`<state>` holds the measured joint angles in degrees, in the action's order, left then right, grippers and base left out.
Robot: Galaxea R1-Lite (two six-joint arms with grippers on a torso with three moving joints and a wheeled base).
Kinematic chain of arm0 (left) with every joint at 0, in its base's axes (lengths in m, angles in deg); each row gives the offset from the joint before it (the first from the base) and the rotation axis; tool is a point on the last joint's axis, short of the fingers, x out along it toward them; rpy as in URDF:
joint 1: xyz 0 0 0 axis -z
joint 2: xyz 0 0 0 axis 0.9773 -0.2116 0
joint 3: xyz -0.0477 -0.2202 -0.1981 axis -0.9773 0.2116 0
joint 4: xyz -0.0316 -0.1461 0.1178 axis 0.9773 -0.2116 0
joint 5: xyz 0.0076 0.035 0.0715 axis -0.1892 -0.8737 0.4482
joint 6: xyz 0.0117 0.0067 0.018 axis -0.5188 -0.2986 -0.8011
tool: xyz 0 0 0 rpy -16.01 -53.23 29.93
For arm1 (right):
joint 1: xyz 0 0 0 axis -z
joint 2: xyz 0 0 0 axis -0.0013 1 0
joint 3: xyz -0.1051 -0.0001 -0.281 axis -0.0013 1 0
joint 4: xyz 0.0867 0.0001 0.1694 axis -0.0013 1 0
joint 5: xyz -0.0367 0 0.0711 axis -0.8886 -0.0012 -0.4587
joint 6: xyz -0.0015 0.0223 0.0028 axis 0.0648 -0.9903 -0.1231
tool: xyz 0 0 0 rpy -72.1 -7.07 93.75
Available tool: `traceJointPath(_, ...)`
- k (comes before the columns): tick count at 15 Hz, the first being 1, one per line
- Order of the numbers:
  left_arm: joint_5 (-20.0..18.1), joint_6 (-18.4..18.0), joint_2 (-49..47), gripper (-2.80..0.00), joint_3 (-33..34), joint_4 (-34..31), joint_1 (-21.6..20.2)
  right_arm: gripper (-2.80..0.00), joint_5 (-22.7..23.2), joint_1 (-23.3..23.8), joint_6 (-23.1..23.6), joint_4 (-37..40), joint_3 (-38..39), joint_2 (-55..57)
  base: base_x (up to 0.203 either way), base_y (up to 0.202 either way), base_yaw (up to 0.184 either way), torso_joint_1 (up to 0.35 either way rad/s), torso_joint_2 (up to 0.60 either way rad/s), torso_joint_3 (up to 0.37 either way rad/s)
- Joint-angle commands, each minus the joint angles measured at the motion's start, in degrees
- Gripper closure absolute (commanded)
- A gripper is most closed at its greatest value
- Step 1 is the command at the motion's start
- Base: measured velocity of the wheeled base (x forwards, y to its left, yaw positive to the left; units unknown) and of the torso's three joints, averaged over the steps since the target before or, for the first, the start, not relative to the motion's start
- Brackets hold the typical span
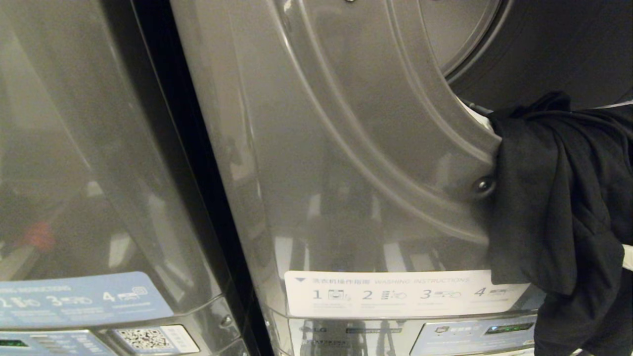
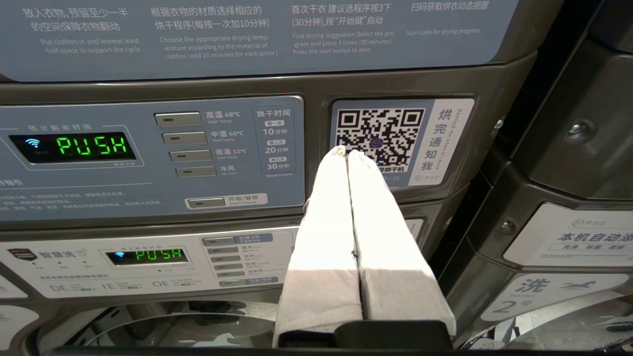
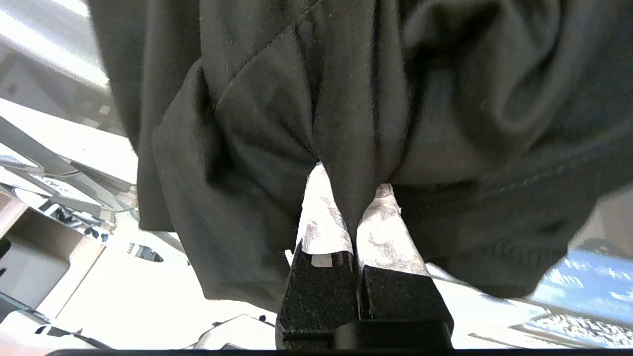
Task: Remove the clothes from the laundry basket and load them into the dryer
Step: Put the clothes in the dryer
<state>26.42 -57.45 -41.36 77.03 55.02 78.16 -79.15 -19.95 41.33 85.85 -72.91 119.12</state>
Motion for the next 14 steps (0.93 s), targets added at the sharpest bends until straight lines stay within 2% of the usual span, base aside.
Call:
traceJointPath(1,0.01,0.01,0.02,0.00,0.02,0.00,-0.03,0.00,0.21,-0.57,-0.09,0.50,0.35,-2.71,0.000,0.000,0.000,0.000,0.00,0.000)
traceJointPath(5,0.01,0.01,0.02,0.00,0.02,0.00,-0.02,0.00,0.23,-0.80,-0.46,-2.35,-4.51,-3.04,0.000,0.000,0.000,0.000,0.00,0.000)
traceJointPath(10,0.01,0.01,0.02,0.00,0.02,0.00,-0.02,0.00,-1.03,-0.80,-0.32,-16.10,-12.31,7.74,0.000,0.000,0.000,0.000,0.00,0.000)
traceJointPath(14,0.01,0.01,0.02,0.00,0.02,0.00,-0.03,0.00,-5.28,-0.80,0.57,-27.49,-19.84,21.11,0.000,0.000,0.000,0.000,0.00,0.000)
